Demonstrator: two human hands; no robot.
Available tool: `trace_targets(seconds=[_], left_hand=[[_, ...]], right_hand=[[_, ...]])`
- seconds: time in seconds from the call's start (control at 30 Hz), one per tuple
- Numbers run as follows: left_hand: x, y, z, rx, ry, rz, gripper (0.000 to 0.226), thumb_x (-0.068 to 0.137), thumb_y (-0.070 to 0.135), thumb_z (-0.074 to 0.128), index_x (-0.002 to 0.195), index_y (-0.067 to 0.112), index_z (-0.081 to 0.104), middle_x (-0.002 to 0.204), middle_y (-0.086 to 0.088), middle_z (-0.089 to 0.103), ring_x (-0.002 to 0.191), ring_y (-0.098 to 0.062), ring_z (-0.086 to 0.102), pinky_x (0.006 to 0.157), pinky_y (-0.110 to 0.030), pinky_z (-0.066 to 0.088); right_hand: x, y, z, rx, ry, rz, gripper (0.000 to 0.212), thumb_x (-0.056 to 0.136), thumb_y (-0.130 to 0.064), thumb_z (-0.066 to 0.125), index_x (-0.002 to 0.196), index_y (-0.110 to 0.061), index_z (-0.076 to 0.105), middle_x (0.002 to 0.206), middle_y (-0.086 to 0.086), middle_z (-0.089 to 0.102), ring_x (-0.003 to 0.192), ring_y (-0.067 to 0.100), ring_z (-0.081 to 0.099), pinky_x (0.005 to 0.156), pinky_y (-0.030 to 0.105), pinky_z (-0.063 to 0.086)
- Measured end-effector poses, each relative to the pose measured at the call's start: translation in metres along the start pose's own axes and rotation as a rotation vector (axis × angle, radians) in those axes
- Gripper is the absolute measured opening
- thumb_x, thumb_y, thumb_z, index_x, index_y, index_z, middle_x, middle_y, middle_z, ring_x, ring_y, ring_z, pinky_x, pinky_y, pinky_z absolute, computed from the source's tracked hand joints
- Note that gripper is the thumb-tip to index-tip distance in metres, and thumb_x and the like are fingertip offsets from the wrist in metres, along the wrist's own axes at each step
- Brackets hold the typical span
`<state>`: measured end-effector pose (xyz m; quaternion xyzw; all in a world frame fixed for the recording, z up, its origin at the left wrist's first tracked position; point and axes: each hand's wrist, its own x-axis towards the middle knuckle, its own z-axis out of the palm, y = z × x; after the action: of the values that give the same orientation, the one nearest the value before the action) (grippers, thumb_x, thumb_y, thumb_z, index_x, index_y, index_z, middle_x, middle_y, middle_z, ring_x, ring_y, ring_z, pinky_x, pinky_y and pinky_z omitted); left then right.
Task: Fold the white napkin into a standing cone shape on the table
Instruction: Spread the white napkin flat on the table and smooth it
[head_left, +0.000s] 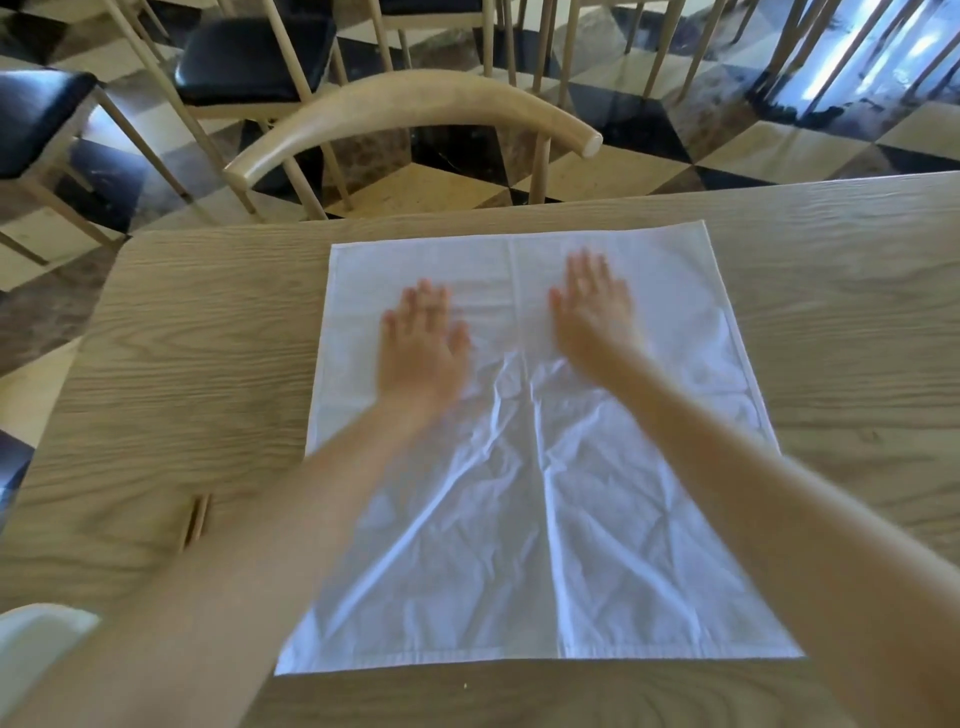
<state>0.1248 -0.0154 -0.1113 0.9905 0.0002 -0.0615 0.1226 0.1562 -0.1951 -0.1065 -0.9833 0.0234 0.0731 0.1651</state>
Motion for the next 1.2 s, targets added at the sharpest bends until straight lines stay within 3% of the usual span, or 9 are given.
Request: trace_targets(seconds=[0.07,0.13,0.23,0.33,0.53,0.87,0.97,1.07,1.2], left_hand=[[-0.025,0.028,0.013,0.04,-0.039,0.079,0.068,0.095,0.035,0.036,0.148,0.01,0.0,0.158,-0.006,-0.004,0.145,-0.02,-0.007,0.115,-0.039,-0.005],[-0.037,0.023,0.022,0.094,-0.007,0.083,0.072,0.091,0.042,0.035,0.148,0.013,0.003,0.158,-0.002,0.0,0.145,-0.018,-0.005,0.115,-0.041,-0.005],[-0.051,-0.004,0.023,0.052,0.15,0.009,0.068,0.085,0.047,0.008,0.147,0.021,0.019,0.157,-0.001,0.015,0.145,-0.017,0.007,0.116,-0.045,-0.001],[-0.061,-0.013,0.024,0.068,0.137,0.014,0.072,0.082,0.05,0.001,0.148,0.024,0.017,0.157,0.001,0.012,0.145,-0.017,0.005,0.116,-0.043,-0.002],[-0.076,-0.045,0.018,0.096,0.112,-0.02,0.075,0.084,0.06,0.008,0.148,0.021,0.01,0.158,0.001,0.005,0.145,-0.016,-0.001,0.117,-0.038,-0.005],[-0.088,-0.07,0.009,0.11,0.097,-0.076,0.066,0.095,0.049,0.03,0.148,0.014,0.012,0.158,-0.004,0.006,0.145,-0.018,0.001,0.117,-0.036,-0.004],[-0.095,-0.049,0.009,0.062,0.045,-0.113,0.063,0.097,0.044,0.029,0.148,0.011,0.013,0.158,-0.01,0.004,0.145,-0.024,-0.001,0.117,-0.04,-0.003],[-0.113,-0.002,0.022,0.004,0.011,-0.011,0.057,0.097,0.043,0.021,0.148,0.018,0.013,0.158,-0.006,0.004,0.145,-0.024,-0.001,0.116,-0.043,-0.005],[-0.141,0.016,0.033,-0.008,0.072,0.03,0.061,0.09,0.042,0.013,0.143,0.018,0.031,0.153,-0.009,0.027,0.142,-0.027,0.02,0.114,-0.051,0.008]], right_hand=[[-0.028,-0.05,0.018,0.18,-0.061,-0.102,0.053,0.101,-0.031,0.019,0.149,-0.011,0.01,0.159,0.005,0.003,0.146,0.019,-0.001,0.118,0.038,0.0],[-0.05,-0.064,0.029,0.264,-0.054,-0.101,0.051,0.1,-0.03,0.023,0.148,-0.013,0.016,0.159,0.004,0.007,0.146,0.017,0.0,0.118,0.036,-0.003],[-0.067,-0.047,0.04,0.04,0.072,-0.147,0.054,0.098,-0.036,0.028,0.148,-0.019,0.018,0.159,-0.001,0.008,0.146,0.017,0.0,0.118,0.039,-0.005],[-0.075,-0.037,0.041,-0.042,0.084,-0.175,0.056,0.096,-0.045,0.028,0.148,-0.027,0.017,0.159,-0.004,0.009,0.146,0.019,0.0,0.118,0.044,-0.004],[-0.094,0.016,0.029,-0.159,0.083,-0.126,0.058,0.094,-0.054,0.024,0.147,-0.034,0.013,0.159,-0.006,0.008,0.146,0.021,0.0,0.119,0.045,-0.002],[-0.117,0.106,-0.009,-0.18,0.065,0.064,0.062,0.092,-0.053,0.015,0.149,-0.03,0.009,0.159,-0.003,0.004,0.146,0.018,-0.002,0.12,0.037,0.0],[-0.114,0.082,-0.007,-0.113,0.019,0.147,0.061,0.096,-0.048,0.021,0.149,-0.021,0.009,0.159,0.002,0.001,0.146,0.019,-0.004,0.119,0.042,-0.003],[-0.128,0.013,0.019,-0.003,-0.013,0.067,0.06,0.097,-0.044,0.026,0.149,-0.017,0.013,0.159,0.004,0.003,0.146,0.019,-0.003,0.118,0.043,-0.005],[-0.165,-0.036,0.048,0.005,0.022,-0.077,0.057,0.097,-0.038,0.027,0.149,-0.018,0.016,0.159,0.002,0.005,0.146,0.018,-0.004,0.117,0.042,-0.009]])
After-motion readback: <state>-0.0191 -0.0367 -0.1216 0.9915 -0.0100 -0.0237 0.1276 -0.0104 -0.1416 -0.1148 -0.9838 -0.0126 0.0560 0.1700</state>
